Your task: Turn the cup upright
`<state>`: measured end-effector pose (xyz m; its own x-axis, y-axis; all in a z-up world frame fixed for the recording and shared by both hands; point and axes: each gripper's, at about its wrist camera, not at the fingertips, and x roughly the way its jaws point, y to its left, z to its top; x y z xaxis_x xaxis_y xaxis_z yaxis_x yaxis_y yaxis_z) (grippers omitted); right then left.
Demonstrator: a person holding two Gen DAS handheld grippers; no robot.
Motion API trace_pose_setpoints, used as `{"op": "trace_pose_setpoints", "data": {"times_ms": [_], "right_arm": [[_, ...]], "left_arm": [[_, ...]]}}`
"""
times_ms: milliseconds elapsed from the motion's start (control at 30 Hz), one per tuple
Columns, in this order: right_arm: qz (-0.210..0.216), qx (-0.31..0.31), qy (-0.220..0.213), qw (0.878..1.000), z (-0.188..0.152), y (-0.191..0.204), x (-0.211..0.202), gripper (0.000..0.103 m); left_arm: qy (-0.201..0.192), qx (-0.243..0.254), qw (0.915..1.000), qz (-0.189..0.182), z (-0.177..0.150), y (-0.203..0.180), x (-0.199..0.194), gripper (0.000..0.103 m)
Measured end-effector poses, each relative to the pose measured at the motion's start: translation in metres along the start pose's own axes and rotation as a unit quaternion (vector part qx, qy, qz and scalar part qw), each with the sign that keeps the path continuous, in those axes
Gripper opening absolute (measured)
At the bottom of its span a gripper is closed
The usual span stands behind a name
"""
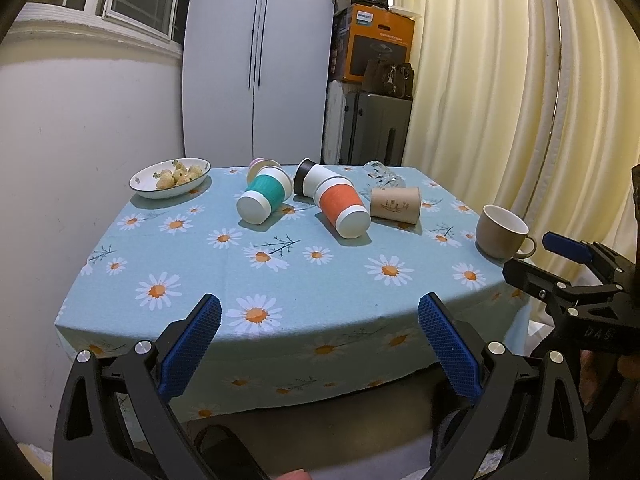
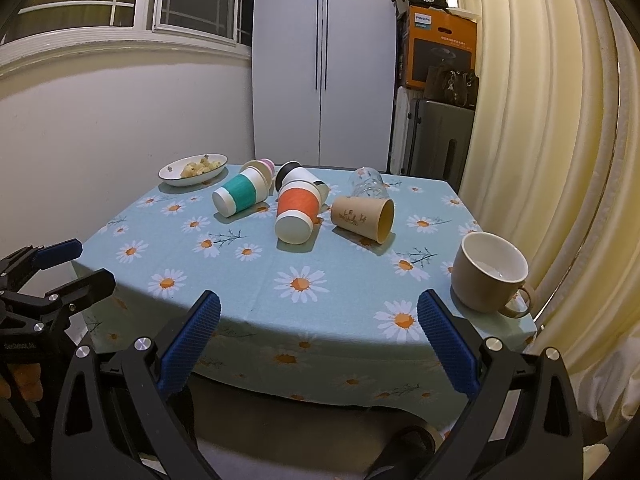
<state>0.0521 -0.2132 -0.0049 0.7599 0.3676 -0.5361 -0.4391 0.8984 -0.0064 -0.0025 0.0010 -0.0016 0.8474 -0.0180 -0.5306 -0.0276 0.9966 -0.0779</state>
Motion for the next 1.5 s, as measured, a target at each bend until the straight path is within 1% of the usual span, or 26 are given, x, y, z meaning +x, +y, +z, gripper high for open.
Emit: {"op": "trace_pose_setpoints", "data": {"times_ms": [233, 467, 567, 600, 667, 733, 767, 833, 867, 967, 1000, 1067, 1133, 1200, 1233, 1300, 1333, 1433, 1467, 1500], "right_arm": [[0.016, 0.002, 0.021, 1.0, 0.001, 0.002, 0.006, 0.098], [0.037, 0.022, 0.05, 0.998, 0.002, -0.003, 0.016, 0.098], [0.052, 0.036, 0.073, 0.995, 0.003, -0.007, 0.024, 0.098], [0.063, 0.045, 0.085, 0.993, 0.005, -0.009, 0.029, 0.098], [0.082, 0.057, 0.098, 0.99, 0.008, -0.012, 0.036, 0.098], [0.086, 0.053, 0.103, 0.99, 0.016, -0.014, 0.043, 0.098], [0.093, 0.048, 0.105, 0.989, 0.023, -0.014, 0.049, 0.098], [0.097, 0.046, 0.108, 0.988, 0.034, -0.017, 0.057, 0.098], [0.099, 0.047, 0.111, 0.988, 0.041, -0.019, 0.063, 0.098], [0.123, 0.066, 0.135, 0.981, 0.063, -0.025, 0.088, 0.098], [0.127, 0.073, 0.15, 0.978, 0.072, -0.026, 0.101, 0.098], [0.132, 0.078, 0.172, 0.973, 0.086, -0.025, 0.121, 0.098], [0.135, 0.075, 0.187, 0.97, 0.101, -0.021, 0.14, 0.098], [0.153, 0.079, 0.194, 0.966, 0.117, -0.019, 0.156, 0.098], [0.162, 0.086, 0.2, 0.962, 0.125, -0.019, 0.165, 0.098], [0.18, 0.1, 0.215, 0.955, 0.138, -0.02, 0.185, 0.098], [0.183, 0.105, 0.22, 0.952, 0.142, -0.02, 0.193, 0.098], [0.182, 0.121, 0.246, 0.944, 0.153, -0.023, 0.221, 0.098], [0.179, 0.122, 0.256, 0.942, 0.154, -0.024, 0.229, 0.096], [0.179, 0.121, 0.273, 0.937, 0.156, -0.023, 0.241, 0.093]], "left_arm": [[0.002, -0.002, 1.0, -0.009, 0.001, -0.001, -0.001, 0.096], [0.021, -0.018, 0.9994, -0.022, 0.0, 0.003, 0.003, 0.096], [0.037, -0.023, 0.9986, -0.029, 0.003, 0.007, 0.008, 0.096], [0.04, -0.026, 0.9984, -0.03, 0.005, 0.008, 0.009, 0.096], [0.061, -0.033, 0.9967, -0.043, 0.012, 0.015, 0.018, 0.096], [0.08, -0.048, 0.9942, -0.053, 0.017, 0.024, 0.028, 0.096], [0.093, -0.067, 0.9909, -0.07, 0.02, 0.033, 0.034, 0.096], [0.119, -0.103, 0.9839, -0.085, 0.026, 0.047, 0.046, 0.096], [0.126, -0.117, 0.9801, -0.1, 0.032, 0.056, 0.051, 0.096], [0.133, -0.145, 0.9718, -0.13, 0.049, 0.07, 0.061, 0.096], [0.135, -0.155, 0.9687, -0.139, 0.053, 0.075, 0.064, 0.096], [0.142, -0.179, 0.9602, -0.161, 0.065, 0.084, 0.076, 0.096], [0.152, -0.188, 0.9553, -0.17, 0.076, 0.089, 0.088, 0.096], [0.166, -0.193, 0.95, -0.18, 0.087, 0.091, 0.105, 0.096], [0.174, -0.2, 0.9464, -0.184, 0.09, 0.093, 0.112, 0.096], [0.189, -0.226, 0.9359, -0.193, 0.095, 0.1, 0.129, 0.096], [0.194, -0.234, 0.9325, -0.195, 0.097, 0.103, 0.135, 0.096], [0.209, -0.24, 0.9289, -0.189, 0.103, 0.107, 0.158, 0.096], [0.213, -0.242, 0.9275, -0.19, 0.105, 0.107, 0.163, 0.096], [0.219, -0.246, 0.9239, -0.195, 0.106, 0.108, 0.171, 0.096]]}}
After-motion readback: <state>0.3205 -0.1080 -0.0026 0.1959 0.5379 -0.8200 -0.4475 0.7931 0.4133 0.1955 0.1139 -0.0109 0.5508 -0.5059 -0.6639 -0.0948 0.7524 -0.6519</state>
